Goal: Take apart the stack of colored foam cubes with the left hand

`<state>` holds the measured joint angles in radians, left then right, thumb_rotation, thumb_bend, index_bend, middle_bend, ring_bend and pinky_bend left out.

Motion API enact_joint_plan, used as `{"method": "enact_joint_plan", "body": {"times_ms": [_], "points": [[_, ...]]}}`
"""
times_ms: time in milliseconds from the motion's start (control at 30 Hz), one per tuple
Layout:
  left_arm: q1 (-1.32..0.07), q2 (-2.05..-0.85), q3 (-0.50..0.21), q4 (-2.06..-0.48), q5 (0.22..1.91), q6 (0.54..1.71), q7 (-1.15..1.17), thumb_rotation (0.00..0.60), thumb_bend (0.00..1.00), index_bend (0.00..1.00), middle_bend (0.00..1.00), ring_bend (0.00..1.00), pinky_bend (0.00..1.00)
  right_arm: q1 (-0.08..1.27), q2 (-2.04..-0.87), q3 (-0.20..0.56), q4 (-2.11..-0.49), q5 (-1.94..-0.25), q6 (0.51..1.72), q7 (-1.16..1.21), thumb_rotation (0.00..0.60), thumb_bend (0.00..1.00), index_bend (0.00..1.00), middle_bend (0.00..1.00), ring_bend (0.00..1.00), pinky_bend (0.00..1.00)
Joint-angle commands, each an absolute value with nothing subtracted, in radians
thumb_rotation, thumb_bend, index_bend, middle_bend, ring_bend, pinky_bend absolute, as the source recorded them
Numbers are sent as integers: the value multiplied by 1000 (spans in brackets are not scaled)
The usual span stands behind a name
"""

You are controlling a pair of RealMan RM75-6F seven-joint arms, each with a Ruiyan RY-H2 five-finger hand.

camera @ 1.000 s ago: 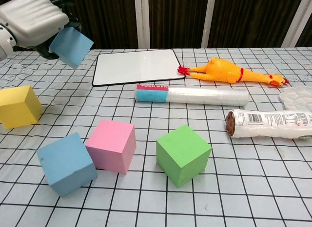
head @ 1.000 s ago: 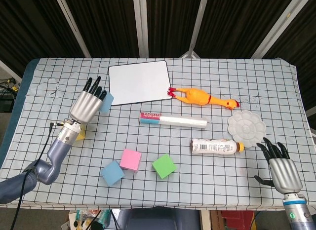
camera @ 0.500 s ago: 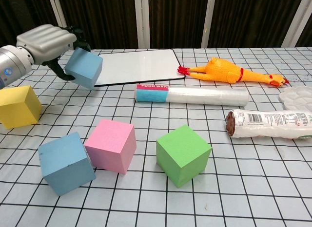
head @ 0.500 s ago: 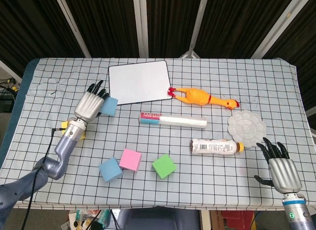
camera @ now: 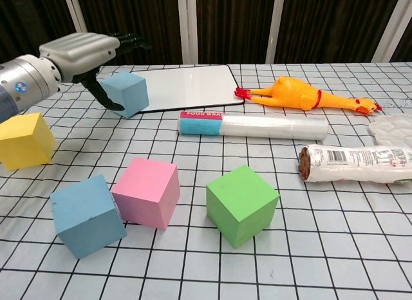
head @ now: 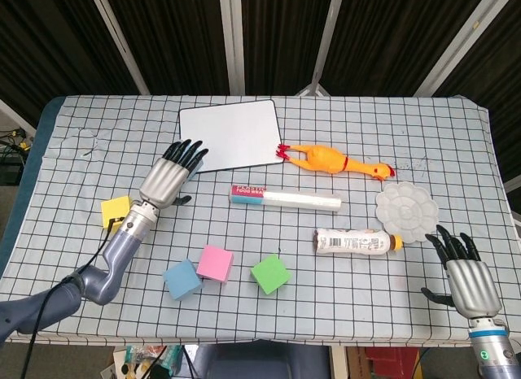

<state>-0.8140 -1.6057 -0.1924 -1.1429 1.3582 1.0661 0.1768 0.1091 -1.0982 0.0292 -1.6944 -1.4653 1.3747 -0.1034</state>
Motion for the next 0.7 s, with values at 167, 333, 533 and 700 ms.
{"method": "enact_joint_plan", "body": {"times_ms": [167,333,533,700], "points": [[-576,-1263,-101,-1625,1394,1305,316,600,41,67,14,0,136,103,-1093,27,-1696,-1478,1389,-91,600,23,156,36,150,36],[-419,-1206,-25,-1618,1486,1502,207,600,70,102,24,0,152,101,-1095,27,-1694,-1479,1393,-92,600,24,156,36,151,36],[-315,-1212,9,-1513,1492,1592,146,600,73,111,28,0,152,100,-1098,27,-1694,-1484,1400,-96,600,24,156,36,150,36],[-241,-1218,30,-1507,1440,1599,97,600,83,119,31,0,152,93,-1103,30,-1688,-1492,1423,-116,600,23,156,36,151,36]]}}
